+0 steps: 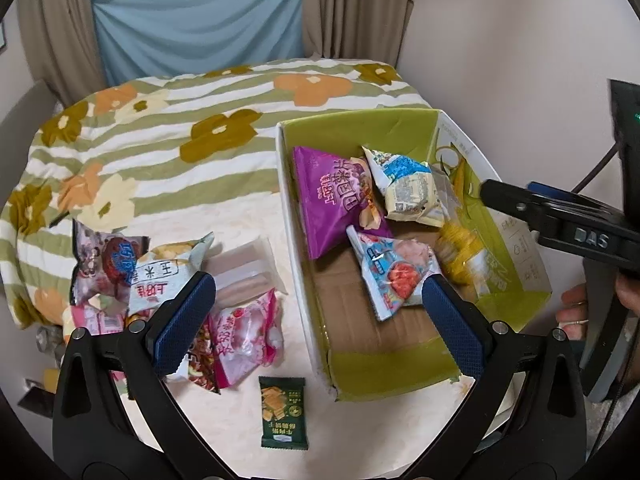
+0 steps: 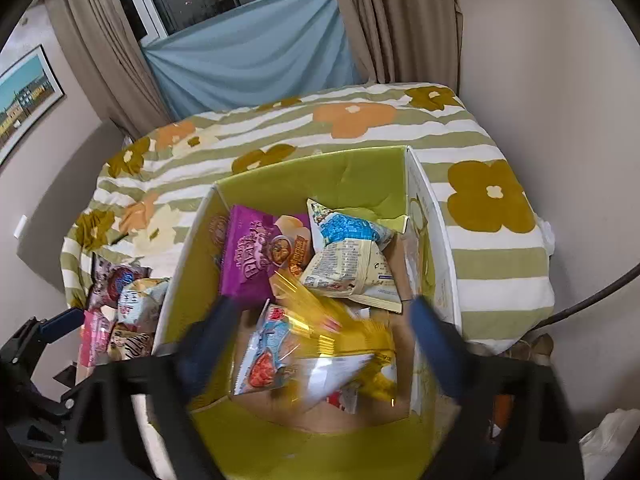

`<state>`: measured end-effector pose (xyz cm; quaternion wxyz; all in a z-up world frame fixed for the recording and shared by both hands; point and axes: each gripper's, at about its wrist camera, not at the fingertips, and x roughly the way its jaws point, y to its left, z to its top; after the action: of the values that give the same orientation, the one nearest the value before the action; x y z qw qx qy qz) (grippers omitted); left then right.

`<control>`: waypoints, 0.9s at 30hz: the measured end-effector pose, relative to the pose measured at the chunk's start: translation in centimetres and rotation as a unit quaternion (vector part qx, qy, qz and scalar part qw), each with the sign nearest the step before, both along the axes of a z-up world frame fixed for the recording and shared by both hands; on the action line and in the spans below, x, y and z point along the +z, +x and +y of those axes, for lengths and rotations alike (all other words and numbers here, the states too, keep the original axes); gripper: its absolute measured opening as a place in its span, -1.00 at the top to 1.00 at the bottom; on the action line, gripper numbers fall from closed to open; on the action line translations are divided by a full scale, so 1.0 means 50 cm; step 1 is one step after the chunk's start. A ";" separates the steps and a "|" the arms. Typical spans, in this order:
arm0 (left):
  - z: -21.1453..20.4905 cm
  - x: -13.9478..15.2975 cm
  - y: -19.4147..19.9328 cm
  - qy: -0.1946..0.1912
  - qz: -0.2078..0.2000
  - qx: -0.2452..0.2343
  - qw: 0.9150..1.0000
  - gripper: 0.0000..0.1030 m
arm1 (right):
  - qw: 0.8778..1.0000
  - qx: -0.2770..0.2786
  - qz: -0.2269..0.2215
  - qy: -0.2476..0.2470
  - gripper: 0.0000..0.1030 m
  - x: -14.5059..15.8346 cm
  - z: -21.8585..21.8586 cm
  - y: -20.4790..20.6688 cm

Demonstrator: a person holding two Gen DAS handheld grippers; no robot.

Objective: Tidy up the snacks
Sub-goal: 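Carry both bags into the yellow-green box and open both tools, then withdraw both tools from the box toward the remaining snacks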

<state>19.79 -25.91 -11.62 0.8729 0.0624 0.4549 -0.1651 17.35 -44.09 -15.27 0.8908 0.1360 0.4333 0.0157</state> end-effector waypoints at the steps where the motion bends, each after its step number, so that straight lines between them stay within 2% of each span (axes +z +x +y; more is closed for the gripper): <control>1: 0.002 0.000 -0.003 -0.003 -0.001 0.000 1.000 -0.99 | 1.000 -0.002 -0.007 -0.003 -0.91 0.004 0.001 -0.010; 10: -0.007 0.010 -0.026 -0.010 -0.011 -0.008 1.000 -0.99 | 1.000 0.005 -0.007 -0.013 -0.92 0.010 0.006 -0.063; 16: -0.011 0.038 -0.047 -0.017 -0.031 -0.003 0.999 -0.99 | 1.000 0.016 -0.016 -0.020 -0.92 0.041 0.011 -0.085; 22: 0.005 0.074 -0.076 -0.012 -0.048 0.023 0.999 -0.99 | 0.998 0.047 -0.033 -0.026 -0.92 0.072 0.028 -0.099; 27: 0.065 0.090 -0.122 -0.001 -0.057 0.076 0.996 -0.99 | 0.995 0.086 -0.041 -0.007 -0.92 0.076 0.055 -0.101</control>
<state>13.71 -22.68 -7.14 0.9073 0.0358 0.4080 -0.0951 12.29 -41.34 -11.45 0.9040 0.0912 0.4069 0.0948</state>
